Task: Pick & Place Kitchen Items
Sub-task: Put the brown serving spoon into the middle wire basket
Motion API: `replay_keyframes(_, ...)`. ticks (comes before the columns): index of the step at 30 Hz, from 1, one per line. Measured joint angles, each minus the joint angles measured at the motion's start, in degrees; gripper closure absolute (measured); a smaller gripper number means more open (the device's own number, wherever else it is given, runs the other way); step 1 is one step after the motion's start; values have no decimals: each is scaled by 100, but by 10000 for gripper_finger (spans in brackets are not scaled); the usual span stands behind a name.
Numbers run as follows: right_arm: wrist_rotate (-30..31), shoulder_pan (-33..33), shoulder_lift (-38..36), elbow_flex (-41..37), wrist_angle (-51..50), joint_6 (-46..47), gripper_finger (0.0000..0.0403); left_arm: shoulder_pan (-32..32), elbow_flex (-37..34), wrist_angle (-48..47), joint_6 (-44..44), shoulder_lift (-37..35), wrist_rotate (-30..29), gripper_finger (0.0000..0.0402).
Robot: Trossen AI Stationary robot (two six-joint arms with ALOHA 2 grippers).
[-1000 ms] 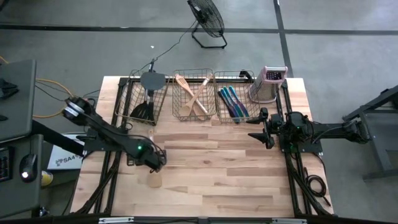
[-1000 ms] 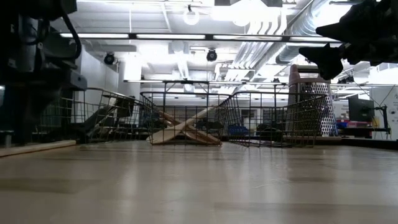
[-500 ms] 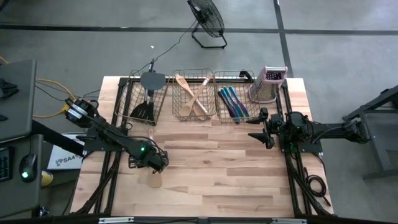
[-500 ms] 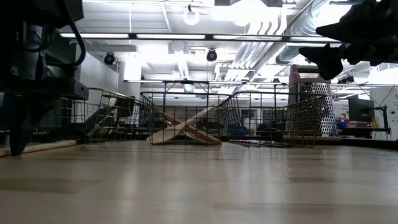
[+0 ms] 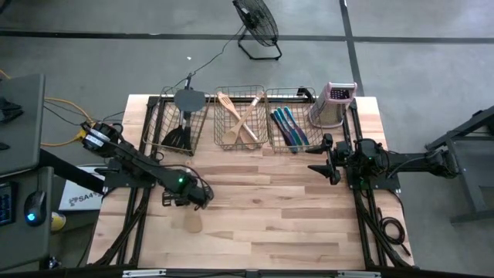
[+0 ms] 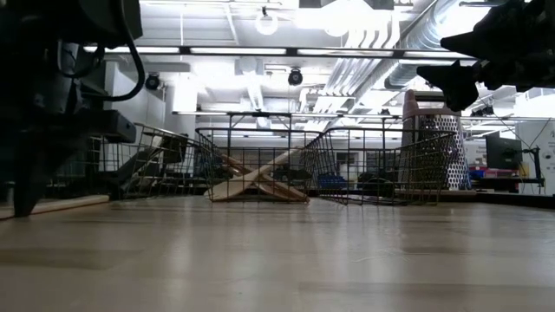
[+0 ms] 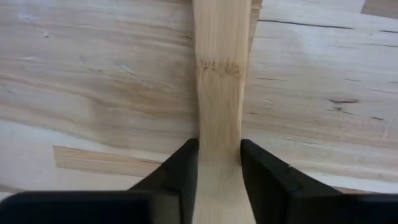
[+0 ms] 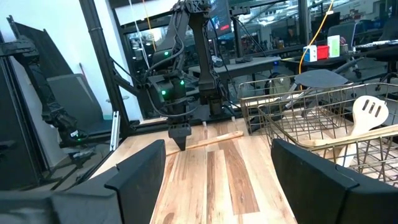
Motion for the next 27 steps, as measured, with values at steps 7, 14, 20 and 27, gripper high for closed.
replay_keyframes(7,0,2,0,1,0,0,117,0,-2,-47,229,2,58,319)
replay_keyframes(14,0,0,0,0,0,0,117,-2,138,-166,475,13,51,319)
replay_keyframes(20,-2,2,0,0,0,0,117,-8,355,-299,717,42,42,320)
replay_keyframes(27,0,1,2,0,0,0,117,-9,608,-293,976,35,-12,321)
